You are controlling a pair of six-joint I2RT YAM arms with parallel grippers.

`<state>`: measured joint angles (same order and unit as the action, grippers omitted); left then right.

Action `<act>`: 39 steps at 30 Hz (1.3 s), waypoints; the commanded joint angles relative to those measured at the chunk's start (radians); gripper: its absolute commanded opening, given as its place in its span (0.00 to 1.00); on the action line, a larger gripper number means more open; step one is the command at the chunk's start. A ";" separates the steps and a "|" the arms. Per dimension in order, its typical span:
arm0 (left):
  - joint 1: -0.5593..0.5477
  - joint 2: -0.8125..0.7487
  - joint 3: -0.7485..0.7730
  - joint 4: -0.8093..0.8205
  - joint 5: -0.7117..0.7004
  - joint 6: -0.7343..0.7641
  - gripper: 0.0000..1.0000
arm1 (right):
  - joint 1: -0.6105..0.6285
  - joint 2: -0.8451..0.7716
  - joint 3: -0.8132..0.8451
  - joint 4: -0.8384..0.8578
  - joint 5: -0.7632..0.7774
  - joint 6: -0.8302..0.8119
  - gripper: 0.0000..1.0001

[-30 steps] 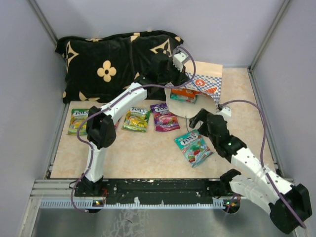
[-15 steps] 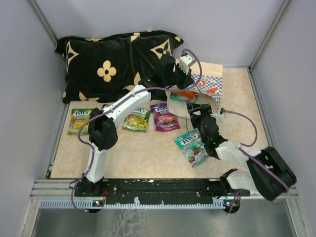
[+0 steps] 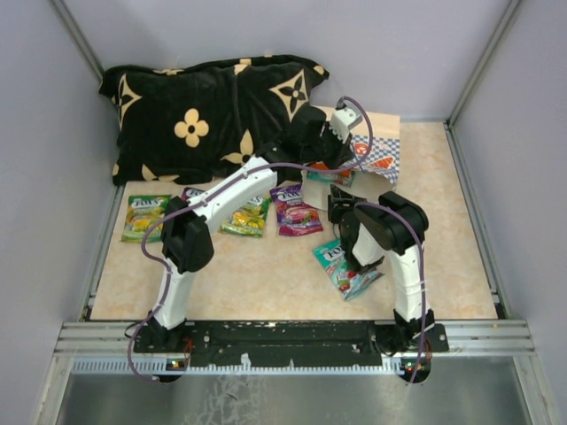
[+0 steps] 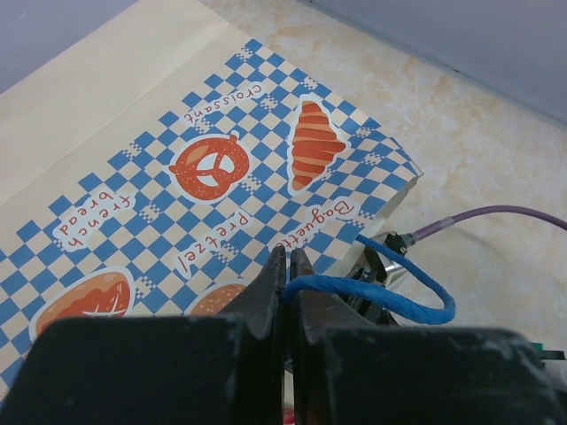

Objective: Take the snacks out of the paper bag
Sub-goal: Take out the snack from the paper bag.

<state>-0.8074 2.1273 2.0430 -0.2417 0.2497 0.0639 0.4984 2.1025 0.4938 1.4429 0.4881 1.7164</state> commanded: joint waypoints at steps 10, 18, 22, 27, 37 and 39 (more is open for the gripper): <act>-0.019 -0.075 -0.043 -0.006 -0.013 -0.013 0.00 | -0.024 0.147 0.189 0.234 0.046 0.025 0.51; -0.019 -0.089 -0.045 -0.020 -0.002 -0.044 0.00 | -0.012 0.020 0.156 0.185 0.042 -0.031 0.52; -0.021 -0.103 -0.052 -0.016 0.009 -0.081 0.00 | -0.017 -0.038 0.178 0.000 0.050 0.022 0.56; -0.021 -0.113 -0.057 -0.010 0.018 -0.099 0.00 | -0.030 -0.002 0.286 -0.204 0.018 0.092 0.57; -0.021 -0.126 -0.073 -0.011 0.014 -0.107 0.00 | -0.032 -0.011 0.394 -0.467 0.030 0.102 0.61; -0.021 -0.124 -0.071 -0.011 0.018 -0.107 0.00 | -0.032 -0.019 0.407 -0.520 0.024 0.103 0.62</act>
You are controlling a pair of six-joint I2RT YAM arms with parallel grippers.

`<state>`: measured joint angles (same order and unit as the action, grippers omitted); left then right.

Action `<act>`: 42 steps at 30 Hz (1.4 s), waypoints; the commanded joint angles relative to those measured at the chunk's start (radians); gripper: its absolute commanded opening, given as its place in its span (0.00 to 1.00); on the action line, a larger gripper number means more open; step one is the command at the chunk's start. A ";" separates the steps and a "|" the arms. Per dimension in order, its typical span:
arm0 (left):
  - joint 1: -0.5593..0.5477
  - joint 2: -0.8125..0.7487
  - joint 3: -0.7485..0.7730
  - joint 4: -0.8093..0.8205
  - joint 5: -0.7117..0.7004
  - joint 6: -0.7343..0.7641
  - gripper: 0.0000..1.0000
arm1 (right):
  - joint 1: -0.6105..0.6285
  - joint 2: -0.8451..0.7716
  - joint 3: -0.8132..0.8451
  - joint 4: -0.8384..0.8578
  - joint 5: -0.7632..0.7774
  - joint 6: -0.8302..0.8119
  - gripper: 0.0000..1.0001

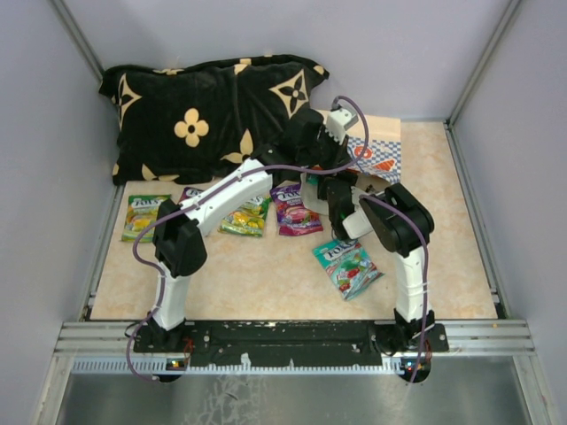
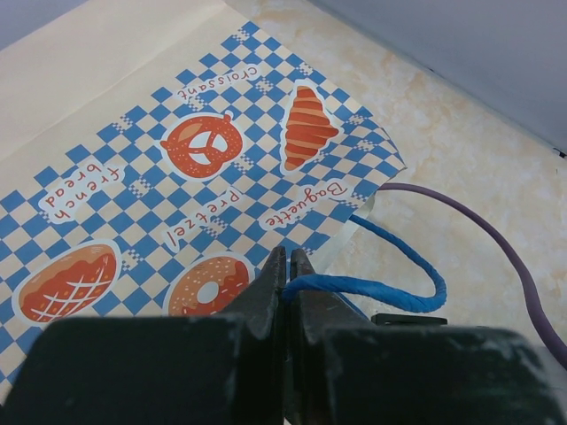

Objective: Take the snacks out of the paper bag
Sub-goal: Take out the snack from the paper bag, then place the snack at the center of the board.

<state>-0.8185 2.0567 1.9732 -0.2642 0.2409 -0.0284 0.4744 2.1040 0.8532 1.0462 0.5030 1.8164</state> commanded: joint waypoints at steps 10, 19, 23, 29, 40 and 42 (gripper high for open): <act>-0.011 -0.054 0.010 0.001 0.036 -0.019 0.00 | -0.021 0.005 0.122 -0.173 0.033 -0.007 0.60; -0.013 -0.055 -0.002 -0.005 0.023 -0.017 0.00 | -0.040 0.040 0.180 -0.038 -0.008 -0.142 0.00; -0.013 -0.050 0.010 -0.008 0.004 -0.011 0.00 | -0.040 -0.049 0.093 0.013 -0.082 -0.220 0.00; -0.009 -0.031 0.055 -0.017 -0.032 -0.008 0.00 | 0.014 -0.331 -0.066 -0.220 -0.214 -0.379 0.00; 0.007 0.006 0.101 -0.033 -0.083 0.031 0.00 | 0.197 -0.998 -0.099 -1.298 -0.056 -0.625 0.00; 0.011 0.005 0.106 -0.032 -0.091 0.037 0.00 | 0.217 -1.102 -0.112 -1.480 -0.044 -0.638 0.00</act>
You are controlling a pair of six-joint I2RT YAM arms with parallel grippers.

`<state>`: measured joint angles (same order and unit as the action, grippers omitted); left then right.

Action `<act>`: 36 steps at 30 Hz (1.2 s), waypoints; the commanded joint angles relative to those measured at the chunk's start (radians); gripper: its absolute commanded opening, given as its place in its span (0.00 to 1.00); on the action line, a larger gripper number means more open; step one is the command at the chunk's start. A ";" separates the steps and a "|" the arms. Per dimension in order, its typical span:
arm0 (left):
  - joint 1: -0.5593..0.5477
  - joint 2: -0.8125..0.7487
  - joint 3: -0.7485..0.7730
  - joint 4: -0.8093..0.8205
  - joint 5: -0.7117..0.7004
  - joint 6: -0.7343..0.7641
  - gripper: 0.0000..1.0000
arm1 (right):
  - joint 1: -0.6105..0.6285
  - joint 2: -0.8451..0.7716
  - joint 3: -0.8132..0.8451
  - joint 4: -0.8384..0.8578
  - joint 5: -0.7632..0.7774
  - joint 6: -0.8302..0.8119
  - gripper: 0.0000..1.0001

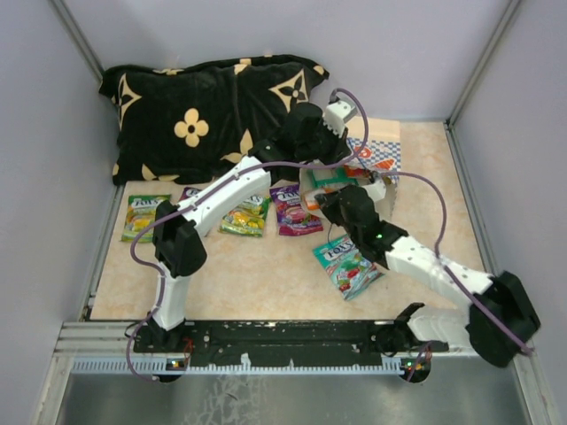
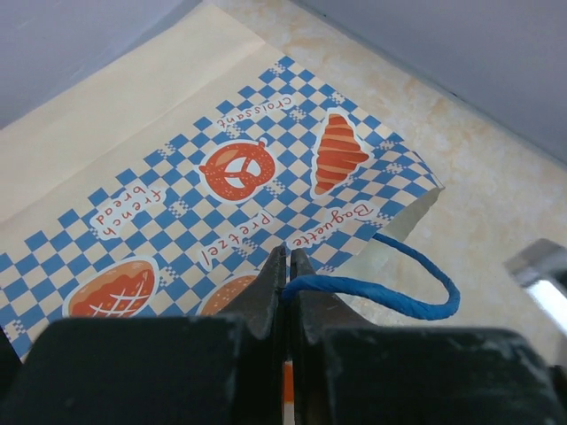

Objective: Take the snacks out of the paper bag
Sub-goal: Place the snack at the center of the board.

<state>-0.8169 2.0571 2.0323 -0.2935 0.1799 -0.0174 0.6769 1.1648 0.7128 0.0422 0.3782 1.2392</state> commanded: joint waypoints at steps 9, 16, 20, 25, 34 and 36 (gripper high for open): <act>0.033 0.029 0.046 0.018 -0.029 0.015 0.00 | 0.063 -0.435 0.139 -1.110 0.308 0.166 0.00; 0.035 0.039 0.045 0.010 -0.026 0.009 0.00 | 0.059 -0.308 0.273 -1.491 0.455 0.396 0.34; 0.036 0.039 0.044 0.001 -0.033 0.017 0.00 | -0.005 -0.309 0.235 -1.417 0.446 0.329 0.41; 0.036 0.034 0.045 0.001 -0.032 0.017 0.00 | -0.049 -0.324 0.250 -1.130 0.523 -0.006 0.99; 0.037 0.020 0.035 -0.018 -0.049 0.031 0.00 | -0.070 -0.021 0.434 -0.850 0.589 -0.237 0.99; 0.039 0.014 0.026 -0.018 -0.062 0.041 0.00 | -0.069 -0.030 0.426 -0.750 0.552 -0.303 0.99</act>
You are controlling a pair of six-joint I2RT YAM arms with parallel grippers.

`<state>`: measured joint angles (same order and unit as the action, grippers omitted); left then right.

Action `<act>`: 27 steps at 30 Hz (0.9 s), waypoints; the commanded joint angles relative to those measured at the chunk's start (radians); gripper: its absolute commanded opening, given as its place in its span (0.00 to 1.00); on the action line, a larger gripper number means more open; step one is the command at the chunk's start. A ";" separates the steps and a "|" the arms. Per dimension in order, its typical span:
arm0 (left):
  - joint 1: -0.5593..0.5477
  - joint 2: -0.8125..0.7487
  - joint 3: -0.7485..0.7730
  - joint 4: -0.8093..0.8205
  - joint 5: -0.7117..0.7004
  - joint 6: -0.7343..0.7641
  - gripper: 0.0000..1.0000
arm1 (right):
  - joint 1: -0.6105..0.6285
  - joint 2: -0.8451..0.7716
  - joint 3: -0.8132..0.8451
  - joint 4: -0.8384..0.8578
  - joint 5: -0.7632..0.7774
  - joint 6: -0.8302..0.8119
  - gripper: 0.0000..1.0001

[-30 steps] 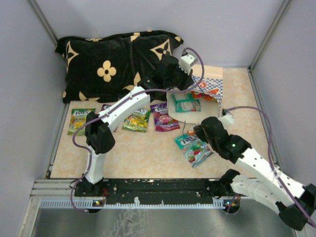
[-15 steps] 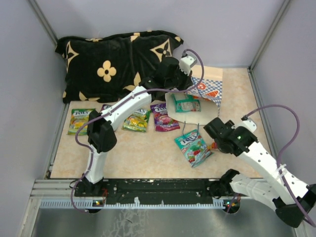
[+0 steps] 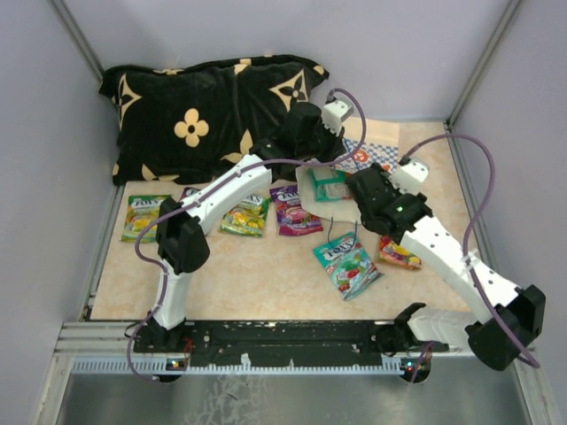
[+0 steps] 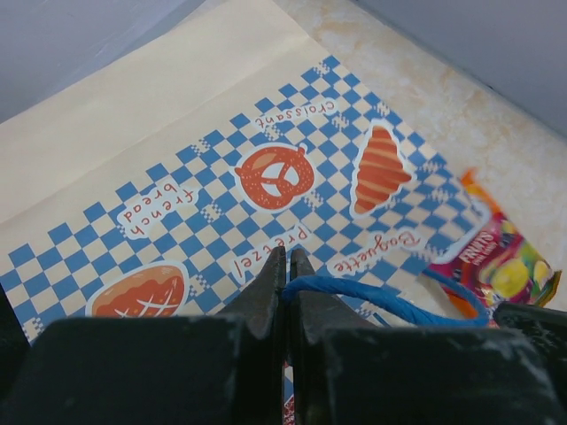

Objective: Take the snacks out of the paper bag
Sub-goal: Place the snack at the center of the board, then take out the snack from the paper bag.

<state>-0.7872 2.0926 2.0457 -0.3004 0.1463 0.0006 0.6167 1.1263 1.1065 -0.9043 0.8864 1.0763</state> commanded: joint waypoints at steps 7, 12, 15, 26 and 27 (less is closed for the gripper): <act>0.024 -0.018 0.024 -0.014 -0.043 0.021 0.00 | 0.011 -0.343 -0.491 0.919 -0.391 -0.364 0.93; 0.025 -0.010 0.030 -0.014 -0.033 0.007 0.00 | 0.125 -0.333 -0.715 1.102 -0.303 -0.189 0.86; 0.026 -0.007 0.033 -0.014 -0.025 -0.004 0.00 | 0.165 -0.210 -0.774 1.344 -0.285 -0.109 0.86; 0.021 -0.051 -0.008 -0.036 0.032 -0.032 0.00 | 0.102 0.261 -0.764 1.825 -0.133 0.454 0.85; 0.020 -0.055 -0.015 -0.033 0.036 -0.034 0.00 | 0.086 0.303 -0.751 1.826 -0.149 0.535 0.84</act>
<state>-0.7677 2.0922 2.0453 -0.3260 0.1493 -0.0135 0.7589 1.3090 0.3016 0.7567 0.6624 1.2594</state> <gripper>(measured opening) 0.016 0.858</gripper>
